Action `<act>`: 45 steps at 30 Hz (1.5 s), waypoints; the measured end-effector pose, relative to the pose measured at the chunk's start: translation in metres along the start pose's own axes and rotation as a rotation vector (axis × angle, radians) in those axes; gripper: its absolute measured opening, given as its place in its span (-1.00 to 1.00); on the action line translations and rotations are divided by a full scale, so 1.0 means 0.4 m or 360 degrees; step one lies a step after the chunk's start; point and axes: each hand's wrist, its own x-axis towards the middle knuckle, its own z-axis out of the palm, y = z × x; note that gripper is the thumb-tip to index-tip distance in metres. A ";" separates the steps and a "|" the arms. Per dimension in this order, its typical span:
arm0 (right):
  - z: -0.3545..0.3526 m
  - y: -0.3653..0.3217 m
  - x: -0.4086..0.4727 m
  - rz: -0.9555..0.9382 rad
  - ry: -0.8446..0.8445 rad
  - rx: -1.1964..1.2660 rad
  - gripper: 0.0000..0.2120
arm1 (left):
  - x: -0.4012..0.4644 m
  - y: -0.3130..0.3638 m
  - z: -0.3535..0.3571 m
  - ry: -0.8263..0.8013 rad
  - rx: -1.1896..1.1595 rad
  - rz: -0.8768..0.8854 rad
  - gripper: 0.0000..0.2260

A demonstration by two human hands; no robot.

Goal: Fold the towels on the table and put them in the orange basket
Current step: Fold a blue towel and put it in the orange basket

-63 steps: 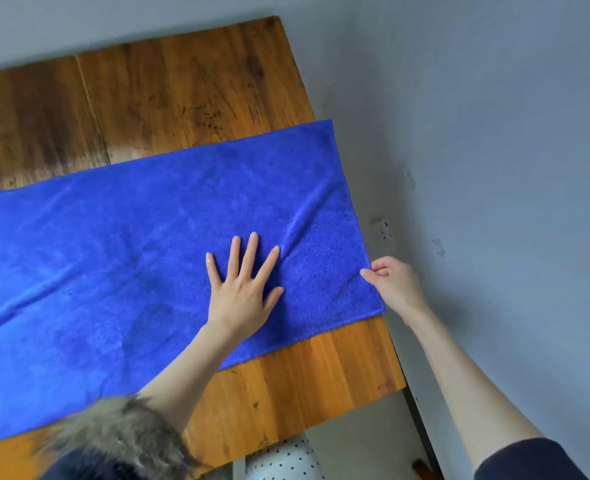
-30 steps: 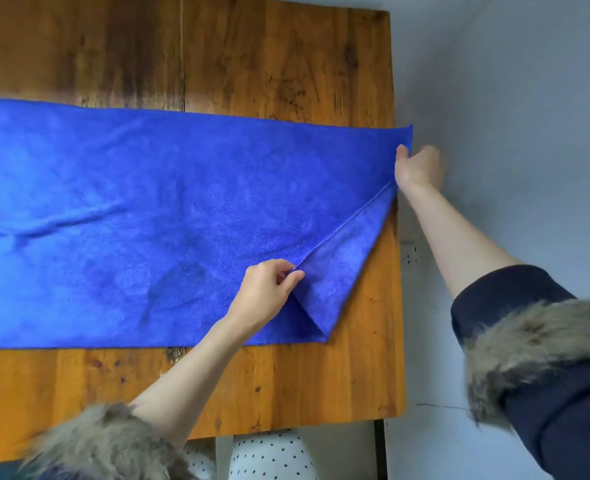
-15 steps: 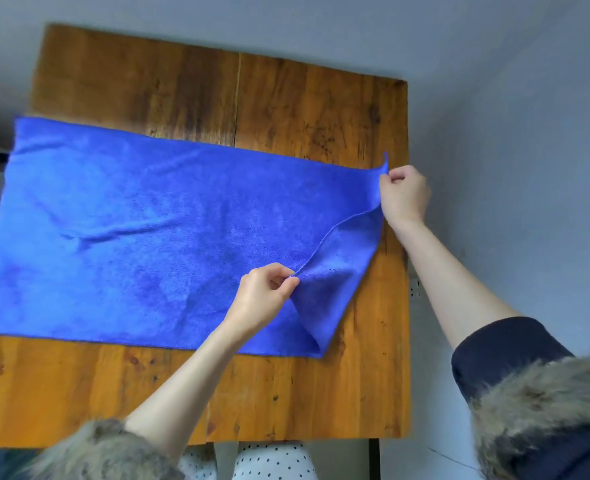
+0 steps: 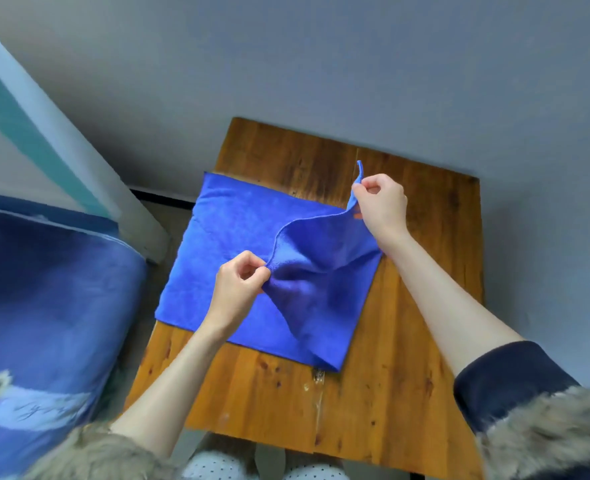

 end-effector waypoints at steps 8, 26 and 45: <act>0.267 -0.198 -0.027 -0.0069 -0.0251 0.0062 -0.95 | 0.010 -0.066 -0.251 0.0327 -0.0111 -0.0030 -0.91; 0.409 0.177 0.010 -0.0001 -0.0884 -0.1298 -0.49 | 0.079 -0.348 -0.271 0.0181 0.0607 -0.0655 -0.60; 0.061 0.448 -0.256 0.0501 -0.0505 -0.1383 -0.65 | 0.236 -0.285 -0.064 -0.0220 0.1158 -0.0072 -0.66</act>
